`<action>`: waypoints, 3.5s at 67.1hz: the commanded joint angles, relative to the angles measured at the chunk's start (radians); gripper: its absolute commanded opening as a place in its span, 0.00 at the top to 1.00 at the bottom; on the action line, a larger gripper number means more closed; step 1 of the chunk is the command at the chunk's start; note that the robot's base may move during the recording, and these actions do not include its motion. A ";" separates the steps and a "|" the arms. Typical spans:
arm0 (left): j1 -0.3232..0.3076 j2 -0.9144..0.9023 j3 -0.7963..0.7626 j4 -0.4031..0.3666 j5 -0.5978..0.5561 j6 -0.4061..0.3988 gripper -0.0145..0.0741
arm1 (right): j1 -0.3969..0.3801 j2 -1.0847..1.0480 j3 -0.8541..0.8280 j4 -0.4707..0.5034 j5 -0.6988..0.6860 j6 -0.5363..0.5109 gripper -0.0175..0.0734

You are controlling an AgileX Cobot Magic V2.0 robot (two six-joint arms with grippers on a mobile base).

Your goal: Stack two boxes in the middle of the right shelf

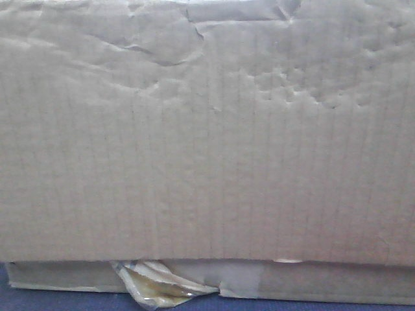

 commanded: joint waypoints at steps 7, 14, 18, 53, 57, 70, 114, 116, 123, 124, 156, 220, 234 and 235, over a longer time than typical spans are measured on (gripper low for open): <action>-0.056 -0.038 -0.187 -0.093 -0.003 -0.095 0.96 | -0.006 -0.003 -0.001 0.005 -0.017 -0.006 0.99; -0.149 -0.052 -0.260 -0.086 -0.003 -0.159 0.96 | -0.006 -0.003 -0.001 0.005 -0.017 -0.006 0.99; -0.203 -0.057 -0.288 -0.080 -0.003 -0.191 0.96 | -0.006 -0.003 -0.001 0.005 -0.017 -0.006 0.99; -0.906 -0.014 -0.295 0.350 -0.003 -0.596 0.96 | -0.006 -0.003 -0.001 0.005 -0.017 -0.006 0.99; -0.950 -0.004 -0.280 0.353 -0.003 -0.637 0.96 | -0.006 -0.003 -0.001 0.005 -0.017 -0.006 0.99; -1.034 0.013 -0.175 0.413 -0.003 -0.746 0.96 | -0.006 -0.003 -0.001 0.005 -0.017 -0.006 0.99; -1.099 0.015 0.172 0.423 -0.003 -0.933 0.96 | -0.006 -0.003 -0.001 0.005 -0.017 -0.006 0.99; -1.099 0.015 0.180 0.423 -0.003 -0.935 0.96 | -0.006 -0.003 -0.001 0.005 -0.017 -0.006 0.99; -1.099 0.015 0.213 0.421 -0.003 -0.956 0.96 | -0.006 -0.003 -0.001 0.005 -0.017 -0.006 0.99; -1.099 0.015 0.215 0.418 -0.003 -0.956 0.96 | -0.006 -0.003 -0.001 0.005 -0.017 -0.006 0.99; -1.096 0.068 0.220 0.390 -0.058 -0.956 0.96 | -0.006 -0.003 -0.001 0.005 -0.017 -0.006 0.99; -1.095 0.092 0.220 0.369 -0.089 -0.956 0.96 | -0.006 -0.003 -0.001 0.005 -0.017 -0.006 0.99; -1.095 0.092 0.220 0.371 -0.080 -0.956 0.95 | -0.006 -0.003 -0.001 0.005 -0.017 -0.006 0.99; -1.095 0.092 0.220 0.371 -0.078 -0.956 0.95 | -0.006 -0.003 -0.001 0.005 -0.017 -0.006 0.99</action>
